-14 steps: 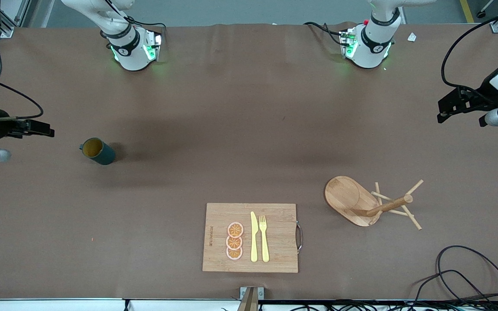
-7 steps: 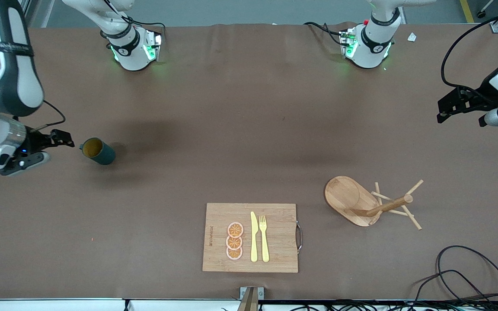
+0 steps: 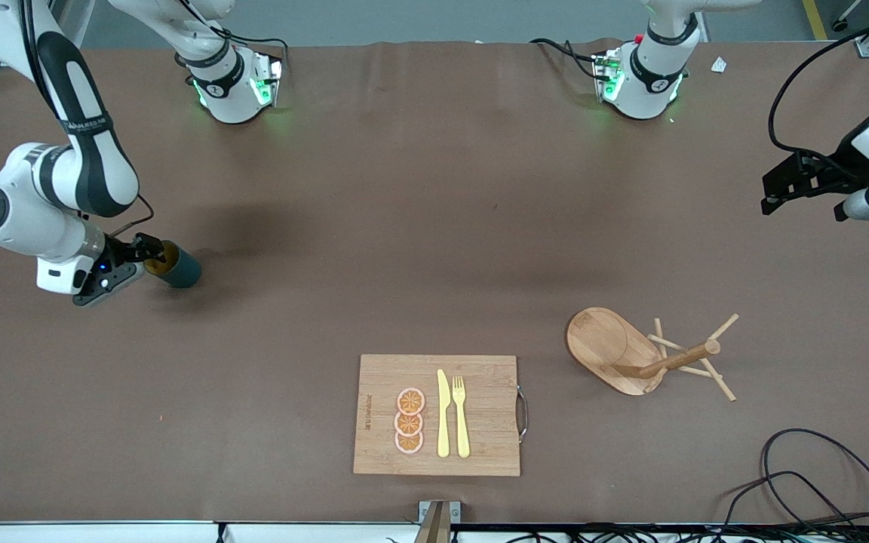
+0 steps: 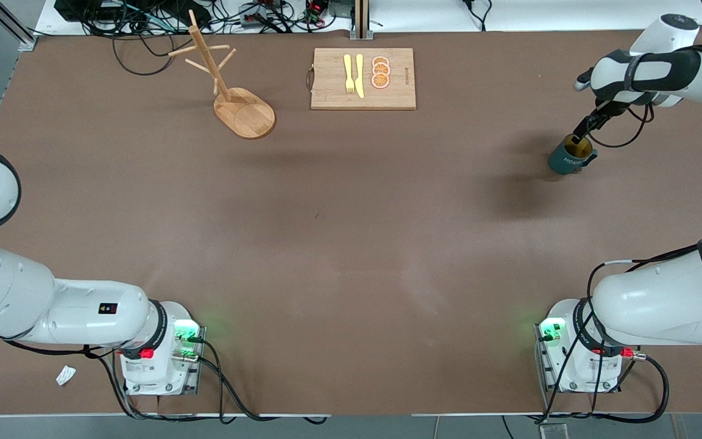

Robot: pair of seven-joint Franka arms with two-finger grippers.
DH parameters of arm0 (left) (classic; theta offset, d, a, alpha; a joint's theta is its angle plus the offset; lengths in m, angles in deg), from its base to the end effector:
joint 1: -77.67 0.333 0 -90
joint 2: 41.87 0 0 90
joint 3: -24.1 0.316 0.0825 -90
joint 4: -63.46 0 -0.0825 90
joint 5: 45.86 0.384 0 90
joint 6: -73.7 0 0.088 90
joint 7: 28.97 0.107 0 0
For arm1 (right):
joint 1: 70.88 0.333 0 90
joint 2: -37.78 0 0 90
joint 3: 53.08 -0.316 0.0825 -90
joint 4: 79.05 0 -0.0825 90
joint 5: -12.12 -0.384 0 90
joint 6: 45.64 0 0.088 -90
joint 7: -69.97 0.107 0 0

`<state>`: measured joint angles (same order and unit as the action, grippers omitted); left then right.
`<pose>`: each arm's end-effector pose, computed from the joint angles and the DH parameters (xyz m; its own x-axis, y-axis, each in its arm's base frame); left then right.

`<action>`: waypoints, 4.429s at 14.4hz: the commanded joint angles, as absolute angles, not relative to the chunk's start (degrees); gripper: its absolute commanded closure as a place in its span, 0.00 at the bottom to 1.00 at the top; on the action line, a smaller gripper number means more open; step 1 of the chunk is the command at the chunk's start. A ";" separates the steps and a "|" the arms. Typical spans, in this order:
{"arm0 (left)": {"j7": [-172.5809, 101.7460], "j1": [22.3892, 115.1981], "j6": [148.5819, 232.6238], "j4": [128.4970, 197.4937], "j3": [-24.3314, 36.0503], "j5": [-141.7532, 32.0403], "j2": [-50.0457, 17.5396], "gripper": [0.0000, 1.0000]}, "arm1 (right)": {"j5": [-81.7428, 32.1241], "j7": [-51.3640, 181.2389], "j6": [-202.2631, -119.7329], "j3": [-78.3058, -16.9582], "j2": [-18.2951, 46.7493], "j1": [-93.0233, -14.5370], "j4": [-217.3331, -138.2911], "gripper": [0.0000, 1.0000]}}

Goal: Pass cup and hang on rack
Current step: 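Grasp the teal mug rim with the right gripper, then carry the teal mug with the right gripper toward the table middle, then set the mug down with the right gripper while the left gripper approaches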

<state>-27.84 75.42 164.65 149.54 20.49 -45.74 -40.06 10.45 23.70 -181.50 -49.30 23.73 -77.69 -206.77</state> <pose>0.5638 -0.0570 0.6407 0.9912 -0.1214 0.0534 -0.1216 -0.9926 -0.0012 0.5266 -0.0983 0.2537 0.8208 0.5670 -0.0692 0.5625 -0.8234 -0.0753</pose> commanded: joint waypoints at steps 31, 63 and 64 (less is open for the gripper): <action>-26.95 75.65 164.76 149.06 20.32 -44.99 -39.94 0.00 | 3.95 105.08 -174.40 -50.44 12.40 -29.85 -184.47 1.00; -49.78 74.94 161.33 149.06 6.00 -38.92 -40.12 0.00 | 8.96 118.31 -174.14 -50.27 -4.24 -15.86 -166.33 0.00; -51.88 74.94 160.46 149.06 4.77 -38.75 -40.12 0.00 | 8.79 118.22 -173.96 -50.27 -4.15 -16.03 -165.37 0.00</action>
